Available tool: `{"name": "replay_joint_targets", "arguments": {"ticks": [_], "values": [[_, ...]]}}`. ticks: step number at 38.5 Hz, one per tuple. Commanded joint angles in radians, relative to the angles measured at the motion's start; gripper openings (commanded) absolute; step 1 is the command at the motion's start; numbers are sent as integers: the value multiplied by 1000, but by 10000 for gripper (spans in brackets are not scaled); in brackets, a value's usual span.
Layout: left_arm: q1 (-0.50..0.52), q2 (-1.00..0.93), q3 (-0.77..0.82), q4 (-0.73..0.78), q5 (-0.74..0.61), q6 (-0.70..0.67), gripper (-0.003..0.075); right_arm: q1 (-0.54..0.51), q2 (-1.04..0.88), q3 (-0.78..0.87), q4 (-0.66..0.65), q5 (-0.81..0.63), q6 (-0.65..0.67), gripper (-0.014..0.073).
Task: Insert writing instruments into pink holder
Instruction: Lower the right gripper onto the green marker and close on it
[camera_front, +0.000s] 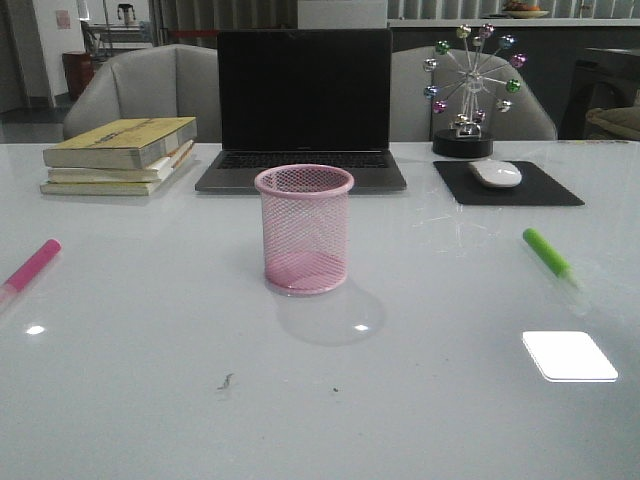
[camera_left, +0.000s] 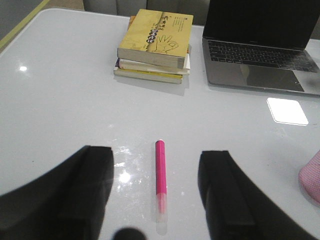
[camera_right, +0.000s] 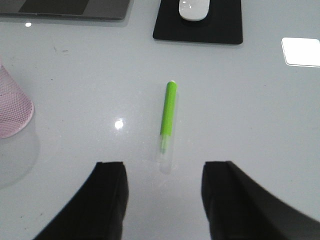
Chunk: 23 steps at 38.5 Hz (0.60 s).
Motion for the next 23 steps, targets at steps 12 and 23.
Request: {"name": "replay_joint_targets", "arguments": {"ticks": [12,23], "values": [[-2,-4,-36,-12,-127,-10,447,-1,276,-415,-7,158,-29,456],[-2,-4,-36,-15,-125,-10,447,-1,520,-576,-31,202,-29,456]]}}
